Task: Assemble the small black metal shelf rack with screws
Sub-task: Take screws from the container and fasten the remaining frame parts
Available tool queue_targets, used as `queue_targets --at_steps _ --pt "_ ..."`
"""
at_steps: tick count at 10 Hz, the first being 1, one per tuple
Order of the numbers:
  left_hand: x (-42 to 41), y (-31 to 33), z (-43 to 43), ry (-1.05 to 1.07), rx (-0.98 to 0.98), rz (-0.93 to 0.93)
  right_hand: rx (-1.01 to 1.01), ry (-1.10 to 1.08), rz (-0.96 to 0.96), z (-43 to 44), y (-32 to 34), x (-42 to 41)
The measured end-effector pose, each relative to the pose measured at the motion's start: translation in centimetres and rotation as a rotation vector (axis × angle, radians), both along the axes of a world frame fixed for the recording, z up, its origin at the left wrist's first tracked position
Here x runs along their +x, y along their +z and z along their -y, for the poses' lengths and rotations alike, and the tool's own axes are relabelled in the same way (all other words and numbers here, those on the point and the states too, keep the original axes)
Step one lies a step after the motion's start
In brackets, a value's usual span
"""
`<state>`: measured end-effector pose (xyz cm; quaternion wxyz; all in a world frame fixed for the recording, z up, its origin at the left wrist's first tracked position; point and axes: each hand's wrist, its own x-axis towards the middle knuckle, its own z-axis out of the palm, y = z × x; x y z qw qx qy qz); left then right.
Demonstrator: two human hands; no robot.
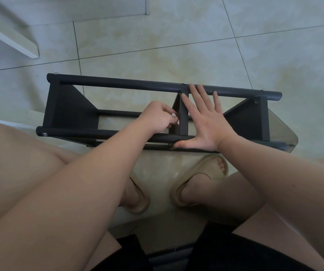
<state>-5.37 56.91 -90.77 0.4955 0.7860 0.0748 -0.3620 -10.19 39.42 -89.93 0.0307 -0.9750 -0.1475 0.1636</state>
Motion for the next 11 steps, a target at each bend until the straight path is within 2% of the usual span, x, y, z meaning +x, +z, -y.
queue_targets --at_steps 2,6,11 --pt "-0.1 0.3 0.0 0.078 -0.026 0.032 0.006 -0.002 0.007 0.0 0.0 -0.1" --pt "-0.2 0.4 0.0 0.055 -0.021 -0.014 -0.002 0.000 0.009 0.0 -0.1 0.0" --pt "0.4 1.2 -0.1 0.099 -0.032 -0.216 0.000 -0.004 0.008 -0.1 0.1 -0.1"
